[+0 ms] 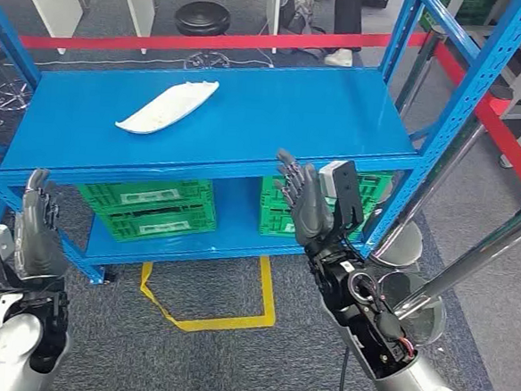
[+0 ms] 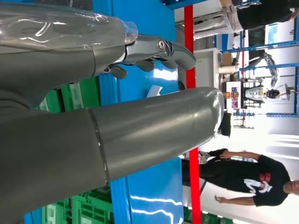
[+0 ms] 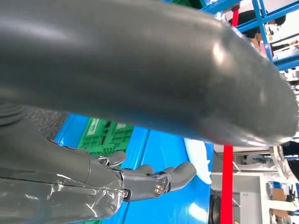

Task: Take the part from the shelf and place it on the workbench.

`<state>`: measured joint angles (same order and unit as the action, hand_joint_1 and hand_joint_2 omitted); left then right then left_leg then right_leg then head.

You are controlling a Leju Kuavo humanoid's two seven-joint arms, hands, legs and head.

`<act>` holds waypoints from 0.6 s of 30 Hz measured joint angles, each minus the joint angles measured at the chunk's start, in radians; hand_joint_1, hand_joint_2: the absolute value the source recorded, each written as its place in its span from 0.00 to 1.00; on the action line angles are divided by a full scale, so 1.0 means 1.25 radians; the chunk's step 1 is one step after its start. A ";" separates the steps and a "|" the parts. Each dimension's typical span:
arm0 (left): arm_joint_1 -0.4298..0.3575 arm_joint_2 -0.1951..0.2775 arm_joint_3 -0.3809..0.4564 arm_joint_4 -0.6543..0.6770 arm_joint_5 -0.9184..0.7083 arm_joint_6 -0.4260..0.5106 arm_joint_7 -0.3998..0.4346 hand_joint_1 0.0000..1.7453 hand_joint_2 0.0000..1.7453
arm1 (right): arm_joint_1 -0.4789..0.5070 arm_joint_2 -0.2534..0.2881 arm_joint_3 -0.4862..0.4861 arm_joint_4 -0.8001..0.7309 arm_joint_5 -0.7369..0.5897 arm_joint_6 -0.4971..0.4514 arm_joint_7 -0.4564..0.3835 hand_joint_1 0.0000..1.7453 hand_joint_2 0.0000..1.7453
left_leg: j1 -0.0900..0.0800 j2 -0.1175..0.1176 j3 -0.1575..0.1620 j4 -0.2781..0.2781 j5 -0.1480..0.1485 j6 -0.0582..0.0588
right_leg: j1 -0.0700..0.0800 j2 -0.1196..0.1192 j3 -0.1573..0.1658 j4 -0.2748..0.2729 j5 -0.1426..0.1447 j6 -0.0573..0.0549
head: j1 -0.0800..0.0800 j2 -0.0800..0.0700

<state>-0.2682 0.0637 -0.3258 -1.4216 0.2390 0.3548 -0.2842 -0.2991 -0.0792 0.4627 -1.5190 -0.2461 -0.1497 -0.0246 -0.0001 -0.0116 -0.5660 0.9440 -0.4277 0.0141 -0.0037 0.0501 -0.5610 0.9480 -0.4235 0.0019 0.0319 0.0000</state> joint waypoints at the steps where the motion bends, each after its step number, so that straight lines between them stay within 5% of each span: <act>1: 0.000 0.000 0.000 0.001 0.000 -0.001 0.000 0.00 0.00 | 0.000 0.000 0.000 0.000 0.000 0.000 0.000 0.00 0.00 | 0.000 0.000 0.000 0.000 0.000 0.000 | 0.000 0.000 0.000 0.000 0.000 0.000 | 0.000 0.000; 8: 0.000 0.000 0.000 0.010 0.001 -0.008 0.000 0.00 0.00 | 0.000 0.000 0.000 0.000 -0.001 -0.002 0.000 0.00 0.00 | 0.000 0.000 0.000 0.000 0.000 0.000 | 0.000 0.000 0.000 0.000 0.000 0.000 | 0.000 0.000; 13: -0.002 0.000 0.000 0.011 0.001 -0.011 -0.002 0.00 0.00 | -0.005 0.000 0.001 0.000 -0.004 -0.001 -0.003 0.00 0.00 | 0.000 0.003 0.005 -0.007 0.000 0.010 | -0.003 0.000 0.000 -0.002 -0.001 0.008 | -0.002 0.000; 15: -0.004 0.000 0.000 0.011 0.001 -0.014 -0.004 0.00 0.00 | -0.009 0.000 0.001 0.001 -0.004 -0.002 -0.004 0.00 0.00 | 0.006 0.009 0.017 -0.019 0.001 0.015 | -0.002 -0.014 -0.023 0.044 -0.024 0.012 | 0.001 0.000; 18: -0.005 0.000 0.000 0.014 0.001 -0.016 -0.008 0.00 0.00 | -0.008 0.000 0.001 0.005 -0.005 -0.003 -0.005 0.00 0.00 | 0.007 0.016 0.026 -0.022 -0.004 0.016 | -0.009 -0.029 -0.111 0.208 -0.084 0.020 | 0.009 0.000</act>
<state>-0.2739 0.0634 -0.3258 -1.4037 0.2407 0.3348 -0.2936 -0.3096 -0.0793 0.4638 -1.5132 -0.2518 -0.1534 -0.0311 0.0092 0.0087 -0.5337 0.9169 -0.4329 0.0342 -0.0150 0.0143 -0.6998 1.2085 -0.5286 0.0274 0.0428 0.0000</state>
